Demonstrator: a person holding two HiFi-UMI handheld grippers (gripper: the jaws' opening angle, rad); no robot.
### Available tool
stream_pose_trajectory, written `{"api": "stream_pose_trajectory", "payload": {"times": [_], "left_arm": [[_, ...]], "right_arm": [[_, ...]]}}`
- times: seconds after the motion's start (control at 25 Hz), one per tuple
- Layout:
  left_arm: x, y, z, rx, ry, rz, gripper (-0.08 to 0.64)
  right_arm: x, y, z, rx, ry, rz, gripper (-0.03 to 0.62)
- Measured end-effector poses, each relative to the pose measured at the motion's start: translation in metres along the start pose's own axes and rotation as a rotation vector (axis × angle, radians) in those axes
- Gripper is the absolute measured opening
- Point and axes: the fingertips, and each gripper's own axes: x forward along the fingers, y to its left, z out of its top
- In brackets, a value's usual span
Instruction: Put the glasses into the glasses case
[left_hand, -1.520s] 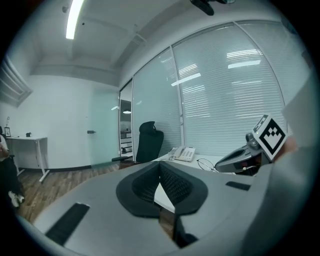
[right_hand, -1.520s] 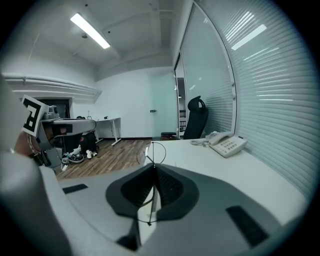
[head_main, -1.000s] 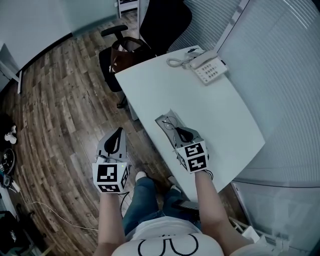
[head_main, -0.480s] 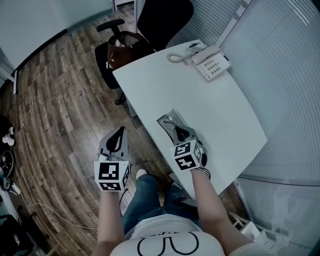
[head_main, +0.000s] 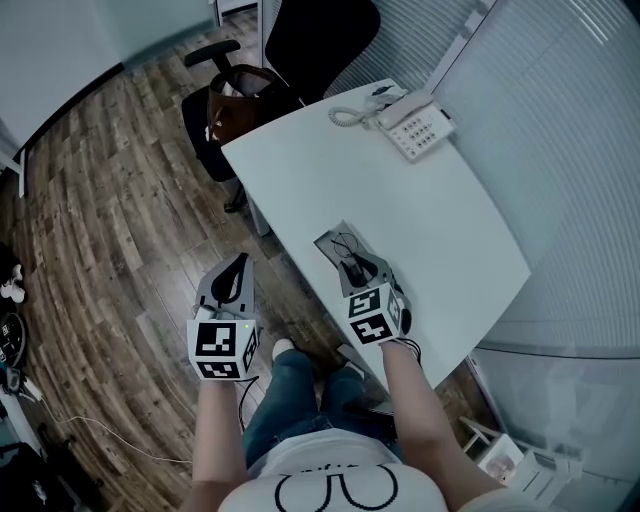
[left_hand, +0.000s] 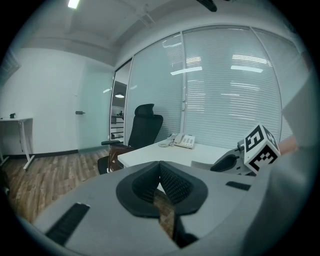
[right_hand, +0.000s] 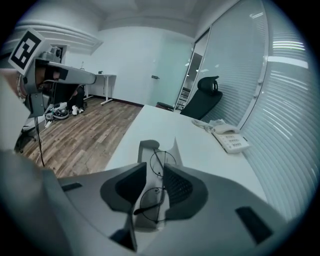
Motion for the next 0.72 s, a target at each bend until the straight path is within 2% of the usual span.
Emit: {"api": "stream_pose_trajectory", "payload": {"times": [0.24,0.48,0.72], "left_arm": [[-0.008,-0.002,0.008,0.004,-0.02,0.001,0.015],[-0.028,-0.026,0.026,0.011,-0.073,0.044,0.015],[-0.075,-0.071,0.054,0.034,-0.153,0.094,0.015]], "right_arm": [[-0.027,-0.01,0.011,0.074,-0.086,-0.024,0.121],[-0.077,-0.028,0.019,0.146,-0.207,-0.032,0.119],[-0.148,-0.045,0.018,0.181,-0.332,-0.026,0.015]]}}
